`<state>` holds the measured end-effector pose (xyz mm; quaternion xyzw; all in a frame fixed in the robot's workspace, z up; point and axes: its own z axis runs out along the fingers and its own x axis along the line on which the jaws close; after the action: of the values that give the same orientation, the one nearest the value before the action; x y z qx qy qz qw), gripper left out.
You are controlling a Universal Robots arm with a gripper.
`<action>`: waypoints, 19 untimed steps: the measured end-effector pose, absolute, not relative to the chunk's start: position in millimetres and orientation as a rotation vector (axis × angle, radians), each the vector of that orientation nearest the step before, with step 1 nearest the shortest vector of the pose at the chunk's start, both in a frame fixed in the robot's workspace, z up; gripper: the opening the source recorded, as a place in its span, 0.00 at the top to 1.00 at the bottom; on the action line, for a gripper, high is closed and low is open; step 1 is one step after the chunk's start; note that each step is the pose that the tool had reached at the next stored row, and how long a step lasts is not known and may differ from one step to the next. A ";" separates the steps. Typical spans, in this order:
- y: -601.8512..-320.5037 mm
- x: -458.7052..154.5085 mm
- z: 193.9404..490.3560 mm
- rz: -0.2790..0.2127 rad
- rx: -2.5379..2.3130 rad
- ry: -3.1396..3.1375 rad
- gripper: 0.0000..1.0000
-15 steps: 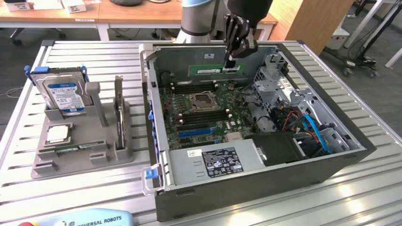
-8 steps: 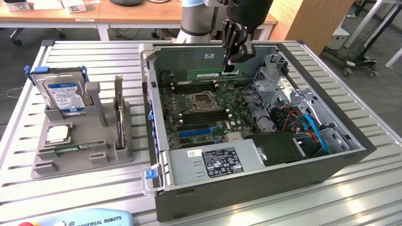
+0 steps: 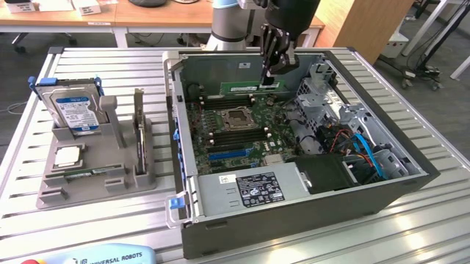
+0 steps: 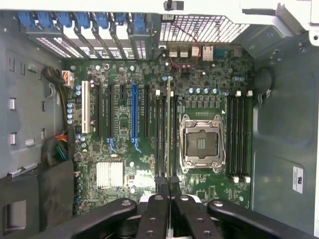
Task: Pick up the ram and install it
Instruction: 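Pick up the ram and move it above insertion slot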
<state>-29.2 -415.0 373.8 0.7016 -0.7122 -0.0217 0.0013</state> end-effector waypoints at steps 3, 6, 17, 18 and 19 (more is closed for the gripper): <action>-415.0 -25.7 373.8 -0.068 2.202 -2.236 0.89; -414.9 -25.6 373.2 -0.068 2.203 -2.236 0.89; -415.1 -25.6 359.3 -0.068 2.202 -2.236 0.89; -415.1 -25.7 359.3 -0.068 2.202 -2.236 0.89; -415.1 -25.6 359.3 -0.068 2.202 -2.236 0.89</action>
<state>-25.6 -415.1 359.3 0.7016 -0.7122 -0.0217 0.0013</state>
